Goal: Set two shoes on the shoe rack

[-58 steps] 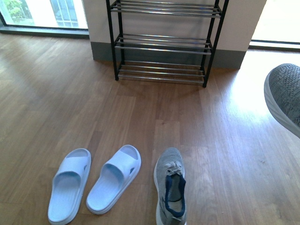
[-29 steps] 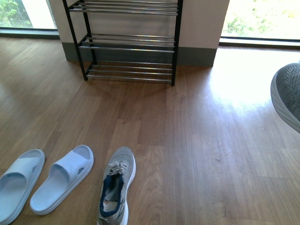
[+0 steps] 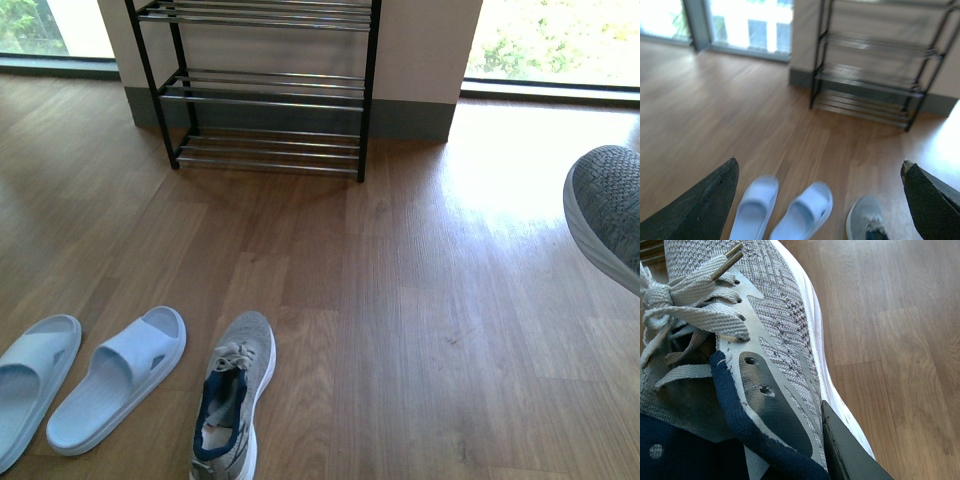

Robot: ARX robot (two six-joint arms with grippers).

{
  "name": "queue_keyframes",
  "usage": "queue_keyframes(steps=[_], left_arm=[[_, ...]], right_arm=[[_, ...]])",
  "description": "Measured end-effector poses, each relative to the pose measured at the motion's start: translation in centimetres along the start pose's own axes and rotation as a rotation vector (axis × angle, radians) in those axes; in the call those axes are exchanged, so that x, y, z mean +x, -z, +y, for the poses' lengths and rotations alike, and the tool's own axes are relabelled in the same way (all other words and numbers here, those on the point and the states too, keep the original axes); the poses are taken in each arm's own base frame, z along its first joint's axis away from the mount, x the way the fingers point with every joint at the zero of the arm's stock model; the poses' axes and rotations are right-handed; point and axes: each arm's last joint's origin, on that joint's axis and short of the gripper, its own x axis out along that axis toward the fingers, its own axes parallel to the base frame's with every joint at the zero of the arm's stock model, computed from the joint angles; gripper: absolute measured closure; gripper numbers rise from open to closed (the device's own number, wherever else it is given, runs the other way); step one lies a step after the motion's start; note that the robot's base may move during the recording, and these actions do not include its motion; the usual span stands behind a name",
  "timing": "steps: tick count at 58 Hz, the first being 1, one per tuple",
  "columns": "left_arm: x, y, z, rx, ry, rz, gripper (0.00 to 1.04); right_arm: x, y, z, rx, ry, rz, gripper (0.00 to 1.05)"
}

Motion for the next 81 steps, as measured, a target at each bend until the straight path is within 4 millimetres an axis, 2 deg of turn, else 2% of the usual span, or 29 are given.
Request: queue_keyframes(steps=[5, 9, 19, 29, 43, 52, 59, 67, 81], left_arm=[[0.8, 0.3, -0.3, -0.051, -0.152, 0.105, 0.09], [1.7, 0.5, -0.6, -0.062, -0.158, 0.164, 0.09], [5.0, 0.6, -1.8, -0.054, -0.052, 0.269, 0.09], [9.5, 1.9, -3.1, -0.01, 0.056, 0.396, 0.09], [14.6, 6.5, -5.3, 0.117, 0.166, 0.64, 0.09], [16.9, 9.2, -6.2, 0.16, 0.192, 0.736, 0.09], [18.9, 12.2, -6.5, 0.191, 0.189, 0.82, 0.09], [20.6, 15.2, -6.8, 0.211, 0.187, 0.898, 0.09], [22.9, 19.0, -7.1, 0.237, 0.194, 0.981, 0.09]], right_arm=[[0.0, 0.0, 0.0, 0.0, 0.002, 0.0, 1.04], [0.0, 0.0, 0.0, 0.0, -0.002, 0.0, 1.04], [0.0, 0.0, 0.0, -0.001, -0.002, 0.0, 1.04], [0.0, 0.0, 0.0, 0.0, -0.002, 0.0, 1.04], [0.0, 0.0, 0.0, -0.001, -0.002, 0.0, 1.04], [0.0, 0.0, 0.0, -0.001, -0.002, 0.0, 1.04], [0.0, 0.0, 0.0, -0.001, -0.002, 0.0, 1.04], [0.0, 0.0, 0.0, -0.001, -0.002, 0.0, 1.04], [0.0, 0.0, 0.0, -0.001, -0.002, 0.0, 1.04]])
